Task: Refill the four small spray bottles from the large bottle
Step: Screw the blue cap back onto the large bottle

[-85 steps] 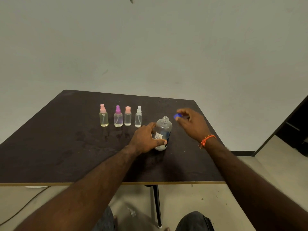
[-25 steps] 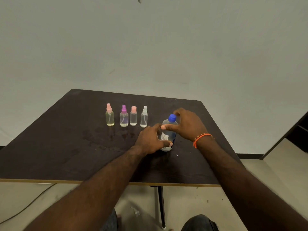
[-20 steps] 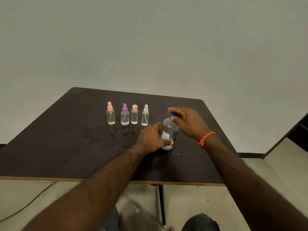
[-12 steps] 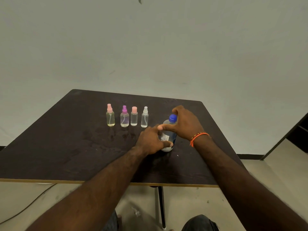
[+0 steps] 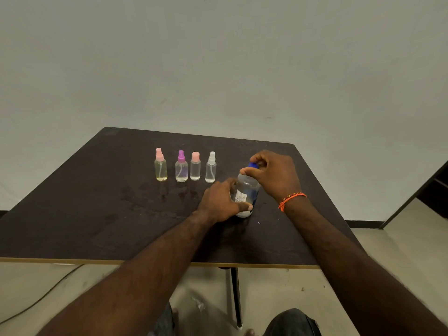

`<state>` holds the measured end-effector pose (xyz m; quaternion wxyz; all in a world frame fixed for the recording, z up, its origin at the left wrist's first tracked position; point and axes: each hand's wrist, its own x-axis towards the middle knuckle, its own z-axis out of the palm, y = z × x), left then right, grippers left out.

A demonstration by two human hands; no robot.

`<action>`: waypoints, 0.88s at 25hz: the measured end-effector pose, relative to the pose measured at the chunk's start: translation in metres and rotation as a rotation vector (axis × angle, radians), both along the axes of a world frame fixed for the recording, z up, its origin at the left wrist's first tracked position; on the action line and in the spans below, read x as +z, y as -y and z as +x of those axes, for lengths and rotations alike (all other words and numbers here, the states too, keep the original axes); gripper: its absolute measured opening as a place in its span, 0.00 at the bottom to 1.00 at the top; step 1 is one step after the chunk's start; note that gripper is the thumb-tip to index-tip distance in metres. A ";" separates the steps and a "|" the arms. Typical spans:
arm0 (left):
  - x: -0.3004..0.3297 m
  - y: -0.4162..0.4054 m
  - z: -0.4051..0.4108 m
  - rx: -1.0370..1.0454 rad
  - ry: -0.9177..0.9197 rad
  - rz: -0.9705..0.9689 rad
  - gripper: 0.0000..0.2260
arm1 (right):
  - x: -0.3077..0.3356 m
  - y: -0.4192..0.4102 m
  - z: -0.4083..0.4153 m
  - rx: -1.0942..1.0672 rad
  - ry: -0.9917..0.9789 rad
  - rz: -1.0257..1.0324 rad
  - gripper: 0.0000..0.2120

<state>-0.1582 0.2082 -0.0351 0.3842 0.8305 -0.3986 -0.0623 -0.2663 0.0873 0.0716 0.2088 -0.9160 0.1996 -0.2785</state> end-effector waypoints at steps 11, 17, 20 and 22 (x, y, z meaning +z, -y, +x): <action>-0.003 0.001 0.001 0.004 0.012 0.003 0.33 | 0.001 0.006 -0.005 0.082 -0.089 0.015 0.19; 0.000 0.000 -0.002 0.012 0.036 0.007 0.37 | -0.001 -0.007 0.000 0.031 -0.170 0.034 0.34; 0.000 -0.001 -0.002 0.013 0.032 -0.008 0.34 | -0.005 -0.005 -0.003 0.181 -0.162 0.102 0.28; 0.000 -0.001 -0.001 0.009 0.037 0.007 0.33 | -0.007 -0.001 -0.005 0.177 -0.093 0.096 0.23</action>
